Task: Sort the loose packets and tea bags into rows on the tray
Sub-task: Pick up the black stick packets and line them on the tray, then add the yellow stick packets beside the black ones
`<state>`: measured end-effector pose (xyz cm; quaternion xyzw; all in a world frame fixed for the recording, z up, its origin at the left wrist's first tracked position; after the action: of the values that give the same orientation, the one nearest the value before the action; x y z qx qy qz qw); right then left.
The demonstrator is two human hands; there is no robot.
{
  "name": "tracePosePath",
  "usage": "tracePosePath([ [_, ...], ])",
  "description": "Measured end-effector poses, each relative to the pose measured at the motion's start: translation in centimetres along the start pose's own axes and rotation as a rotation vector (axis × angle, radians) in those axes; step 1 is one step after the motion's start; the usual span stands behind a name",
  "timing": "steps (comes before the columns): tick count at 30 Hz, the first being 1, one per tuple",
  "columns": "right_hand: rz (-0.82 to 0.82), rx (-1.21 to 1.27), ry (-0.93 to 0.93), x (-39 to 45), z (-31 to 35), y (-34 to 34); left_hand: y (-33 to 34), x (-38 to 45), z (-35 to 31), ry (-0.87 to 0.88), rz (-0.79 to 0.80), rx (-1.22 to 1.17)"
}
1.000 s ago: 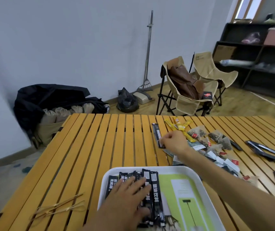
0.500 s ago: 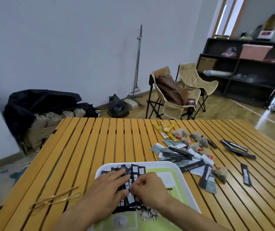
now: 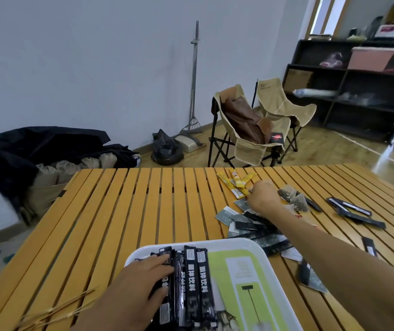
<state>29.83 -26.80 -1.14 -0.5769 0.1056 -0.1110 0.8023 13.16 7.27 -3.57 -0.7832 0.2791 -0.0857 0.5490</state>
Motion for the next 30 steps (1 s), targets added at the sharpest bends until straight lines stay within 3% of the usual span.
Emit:
tracePosePath([
  [6, 0.035, -0.131, 0.040, 1.5, -0.3, 1.4, 0.0, 0.5, 1.0, 0.034, -0.002, 0.011],
  [13, 0.049, 0.029, -0.006, -0.8, -0.1, -0.6, -0.4, -0.6, 0.5, 0.018, -0.057, 0.001],
  [18, 0.166, 0.319, -0.013, -7.9, 0.4, -2.9, -1.1, -1.7, -1.2, -0.001, -0.098, -0.107],
  [22, 0.387, 0.639, -0.119, -16.8, 3.0, -1.9, -1.8, -2.0, -2.5, -0.055, -0.209, -0.195],
  [26, 0.488, 0.693, -0.151, -23.5, 7.5, 1.3, -2.1, -2.4, -1.5, -0.194, -0.264, -0.190],
  [30, 0.437, 0.640, -0.147, -25.8, 9.6, 3.5, -1.5, -2.7, -0.9, -0.217, -0.223, -0.139],
])
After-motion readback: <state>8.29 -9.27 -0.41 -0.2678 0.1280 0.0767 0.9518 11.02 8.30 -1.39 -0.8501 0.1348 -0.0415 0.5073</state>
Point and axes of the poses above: each hand's wrist, its own x-axis towards the middle knuckle, its own y-axis out of the palm, z = x × y, the point moved 1 cm from there along x, towards the middle knuckle, and after that the axes turned 8 degrees about z, right-handed, at the moved point
